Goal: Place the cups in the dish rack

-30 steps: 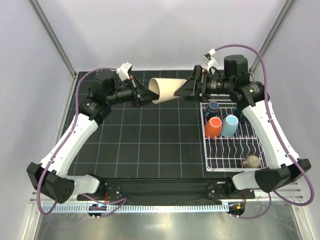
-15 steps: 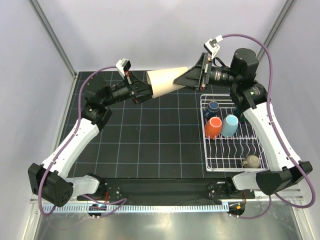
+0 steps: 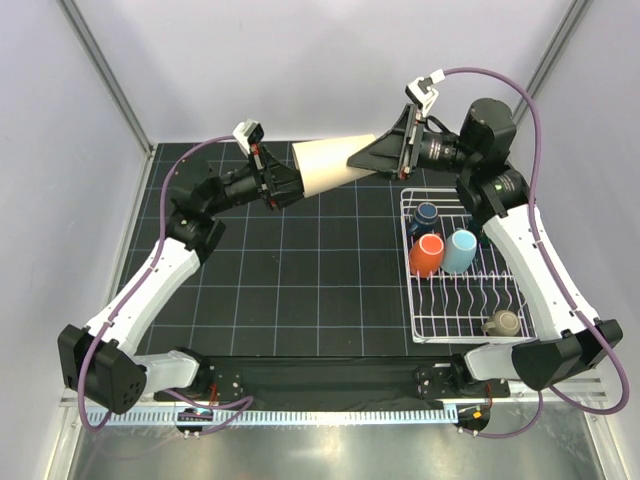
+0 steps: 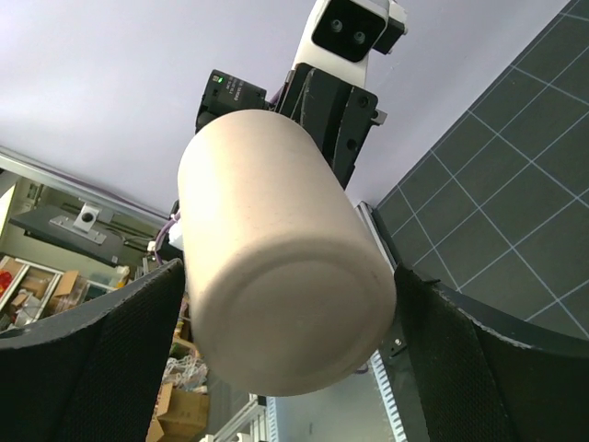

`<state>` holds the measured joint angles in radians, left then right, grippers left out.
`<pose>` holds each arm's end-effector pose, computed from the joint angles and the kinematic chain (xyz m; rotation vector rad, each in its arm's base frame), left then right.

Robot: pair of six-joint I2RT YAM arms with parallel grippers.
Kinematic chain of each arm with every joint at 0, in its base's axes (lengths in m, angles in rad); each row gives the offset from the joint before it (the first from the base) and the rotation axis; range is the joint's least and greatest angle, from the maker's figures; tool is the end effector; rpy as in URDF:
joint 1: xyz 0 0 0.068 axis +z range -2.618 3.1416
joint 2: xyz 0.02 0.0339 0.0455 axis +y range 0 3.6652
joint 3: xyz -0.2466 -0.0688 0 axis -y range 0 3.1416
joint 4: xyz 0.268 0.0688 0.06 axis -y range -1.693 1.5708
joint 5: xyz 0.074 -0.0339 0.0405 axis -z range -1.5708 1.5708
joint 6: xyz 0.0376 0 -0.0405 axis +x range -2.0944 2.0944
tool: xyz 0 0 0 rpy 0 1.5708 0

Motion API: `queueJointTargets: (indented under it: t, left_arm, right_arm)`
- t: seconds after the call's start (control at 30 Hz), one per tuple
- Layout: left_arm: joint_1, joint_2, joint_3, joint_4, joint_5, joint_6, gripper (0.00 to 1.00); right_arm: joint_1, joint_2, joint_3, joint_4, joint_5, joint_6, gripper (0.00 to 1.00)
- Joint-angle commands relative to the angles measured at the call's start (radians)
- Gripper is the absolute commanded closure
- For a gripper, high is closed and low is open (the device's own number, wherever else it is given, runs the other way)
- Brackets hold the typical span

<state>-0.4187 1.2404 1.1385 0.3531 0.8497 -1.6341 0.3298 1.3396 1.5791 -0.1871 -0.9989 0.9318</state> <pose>0.2703 -0.1512 0.4038 -0.1474 1.8445 -2.1371 0.2772 0.1283 0.4803 -0.4013 1.7877 1.6870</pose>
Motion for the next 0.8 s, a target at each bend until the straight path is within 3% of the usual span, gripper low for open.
queueJointTargets:
  t: [0.0,0.33,0.5,0.6,0.63,0.7,0.73,0.77]
  left_arm:
    - [-0.002,-0.019,0.003,0.070,0.026,-0.018,1.00]
    - [-0.006,-0.022,-0.025,0.102,0.025,-0.044,1.00]
    - [-0.009,-0.010,-0.028,0.130,0.025,-0.059,1.00]
    - [-0.011,-0.004,-0.028,0.135,0.026,-0.064,1.00]
    - [-0.012,-0.002,-0.028,0.135,0.025,-0.066,1.00]
    - [-0.011,0.004,-0.028,0.138,0.026,-0.069,1.00]
    - [-0.011,0.004,-0.028,0.139,0.026,-0.072,1.00]
    - [-0.011,0.008,-0.029,0.139,0.026,-0.072,0.99]
  right_arm:
    - [-0.002,-0.020,-0.019,0.096,-0.026,0.038,0.05]
    - [-0.003,0.009,-0.019,0.181,-0.033,0.093,0.02]
    - [-0.003,0.004,-0.022,0.181,-0.049,0.104,0.08]
    - [-0.002,0.000,-0.027,0.182,-0.060,0.110,0.22]
    - [-0.003,-0.002,-0.031,0.181,-0.063,0.111,0.36]
    - [-0.003,-0.008,-0.039,0.181,-0.067,0.110,0.53]
    - [-0.002,-0.010,-0.041,0.181,-0.066,0.099,0.71]
    - [-0.002,-0.008,-0.039,0.178,-0.064,0.093,0.81]
